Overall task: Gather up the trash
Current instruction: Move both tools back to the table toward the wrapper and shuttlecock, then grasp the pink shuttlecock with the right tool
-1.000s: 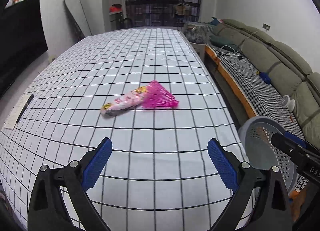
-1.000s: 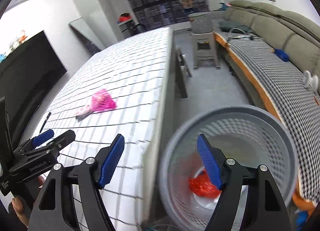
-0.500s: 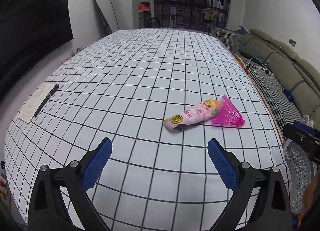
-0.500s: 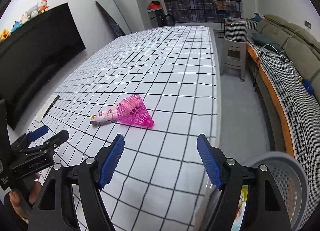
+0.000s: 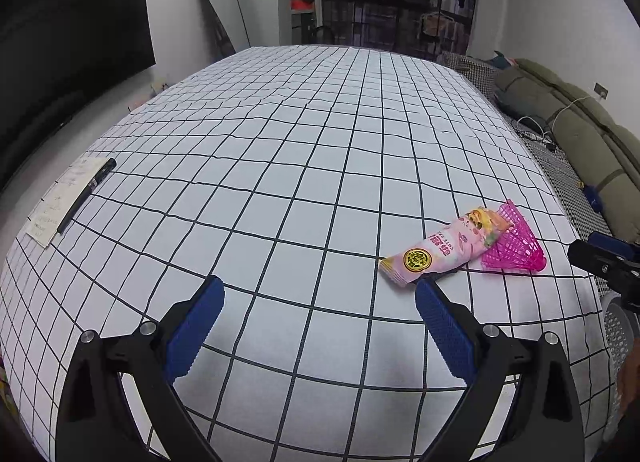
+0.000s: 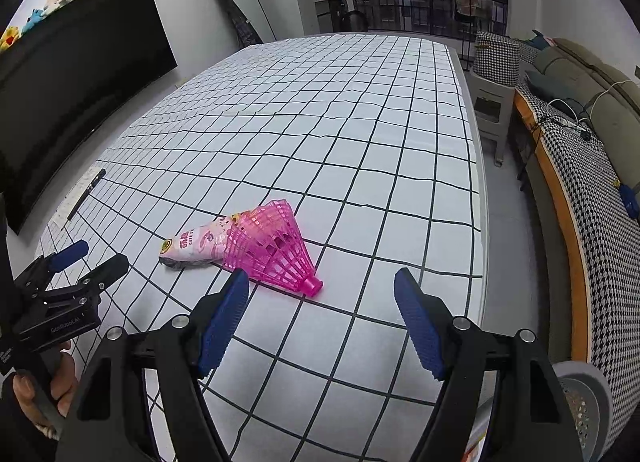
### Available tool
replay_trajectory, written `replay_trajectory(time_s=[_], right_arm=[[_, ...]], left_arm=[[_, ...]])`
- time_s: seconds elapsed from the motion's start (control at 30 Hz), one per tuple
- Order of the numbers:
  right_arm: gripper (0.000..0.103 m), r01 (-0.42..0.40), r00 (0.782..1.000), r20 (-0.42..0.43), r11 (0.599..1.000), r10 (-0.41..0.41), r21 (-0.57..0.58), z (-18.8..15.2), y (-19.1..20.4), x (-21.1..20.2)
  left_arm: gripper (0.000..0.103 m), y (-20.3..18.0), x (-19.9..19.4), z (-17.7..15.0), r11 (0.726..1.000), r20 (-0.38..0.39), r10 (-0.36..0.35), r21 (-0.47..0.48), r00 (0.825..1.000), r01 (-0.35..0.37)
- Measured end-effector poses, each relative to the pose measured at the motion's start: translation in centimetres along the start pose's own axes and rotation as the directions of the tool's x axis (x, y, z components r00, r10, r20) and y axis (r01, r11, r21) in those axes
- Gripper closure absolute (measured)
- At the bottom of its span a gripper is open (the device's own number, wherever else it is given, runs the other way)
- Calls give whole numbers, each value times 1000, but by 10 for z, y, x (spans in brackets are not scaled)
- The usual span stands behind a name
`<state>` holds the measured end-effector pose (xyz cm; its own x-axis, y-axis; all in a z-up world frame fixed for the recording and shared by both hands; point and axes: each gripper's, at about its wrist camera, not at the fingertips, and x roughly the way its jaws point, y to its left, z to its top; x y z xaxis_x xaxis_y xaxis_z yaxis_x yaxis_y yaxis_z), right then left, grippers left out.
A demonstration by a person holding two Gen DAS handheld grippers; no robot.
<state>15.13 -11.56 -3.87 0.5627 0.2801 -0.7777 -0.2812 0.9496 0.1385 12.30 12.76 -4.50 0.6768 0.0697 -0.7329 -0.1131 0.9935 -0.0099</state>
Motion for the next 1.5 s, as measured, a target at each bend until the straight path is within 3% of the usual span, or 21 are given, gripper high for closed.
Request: replay_trajectory(time_s=[0.93,1.03,1.13,1.5], right_arm=[[31,-41,989,-146,960,0,-279,21,48,73],[41,-48,988,-151,955,3,-293,20,53,75],[42,-37,991,-137,949,-6,-314,17,58,74],[50,-24,994,-113,974,-2,-225,5,51,53]], left_arm=[[9,2,7,-5,1000,-28,-18,-5,999,17],[9,1,7,-5,1000,-27,-20,-6,999,19],[9,0,6,-6,1000,-32,-22,-7,999,21],[8,-1,3,-5,1000,-19,-23,-4,1000,23]])
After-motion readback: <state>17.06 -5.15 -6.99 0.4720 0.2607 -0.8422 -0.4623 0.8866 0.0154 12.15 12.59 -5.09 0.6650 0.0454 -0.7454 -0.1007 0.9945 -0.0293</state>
